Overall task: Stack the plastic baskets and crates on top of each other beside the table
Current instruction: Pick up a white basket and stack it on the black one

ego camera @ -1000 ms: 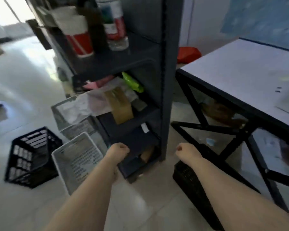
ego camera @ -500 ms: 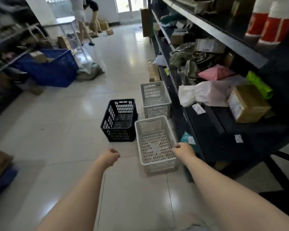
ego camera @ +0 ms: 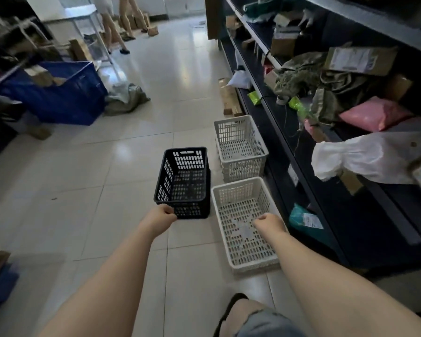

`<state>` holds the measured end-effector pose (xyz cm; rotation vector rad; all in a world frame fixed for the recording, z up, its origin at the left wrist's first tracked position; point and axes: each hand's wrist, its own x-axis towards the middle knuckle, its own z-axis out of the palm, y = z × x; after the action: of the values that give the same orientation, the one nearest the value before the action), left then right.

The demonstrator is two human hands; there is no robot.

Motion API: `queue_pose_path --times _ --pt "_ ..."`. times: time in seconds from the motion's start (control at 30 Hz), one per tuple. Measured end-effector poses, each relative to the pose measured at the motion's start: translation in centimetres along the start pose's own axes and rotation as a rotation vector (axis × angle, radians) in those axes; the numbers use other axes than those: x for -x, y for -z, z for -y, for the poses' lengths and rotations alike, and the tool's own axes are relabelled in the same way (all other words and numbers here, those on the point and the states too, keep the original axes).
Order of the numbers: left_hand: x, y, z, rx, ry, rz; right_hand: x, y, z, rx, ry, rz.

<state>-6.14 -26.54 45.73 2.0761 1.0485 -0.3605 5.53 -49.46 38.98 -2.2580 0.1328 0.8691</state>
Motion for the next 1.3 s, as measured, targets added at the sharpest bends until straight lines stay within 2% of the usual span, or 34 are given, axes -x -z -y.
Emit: queue_pose_path --times 0.23,0.4,0.6,0.73,0.83,0.93,1.07,1.3 --pt "-10.3 5.6 -6.2 -0.02 -0.039 0.028 -6.6 1.5 7.3 0.008 -0.087 -0.104" --pt "-17.6 6.0 -10.8 -0.092 -0.152 0.115 -9.9 3.2 9.8 -0.058 -0.179 -0.19" --pt "-28.2 3.6 -17.4 -0.301 -0.32 0.348 -13.6 2.0 10.6 -0.22 -0.444 -0.311" --pt "-34.6 2.1 -20.1 -0.471 -0.324 0.51 -15.1 -1.0 11.3 -0.367 -0.632 -0.371" --pt "-38.6 0.1 -21.4 -0.577 -0.337 0.545 -17.0 -3.1 10.9 -0.479 -0.74 -0.42" --pt "-41.9 -3.5 -21.3 -0.682 -0.382 0.591 -18.9 -5.3 9.6 -0.551 -0.802 -0.425" --pt "-46.4 -10.1 -17.9 -0.815 -0.417 0.63 -22.7 -9.4 5.4 -0.606 -0.853 -0.448" --pt "-55.9 -21.5 -10.0 -1.016 -0.447 0.574 -32.6 -17.6 -5.8 -0.379 -0.923 -0.348"
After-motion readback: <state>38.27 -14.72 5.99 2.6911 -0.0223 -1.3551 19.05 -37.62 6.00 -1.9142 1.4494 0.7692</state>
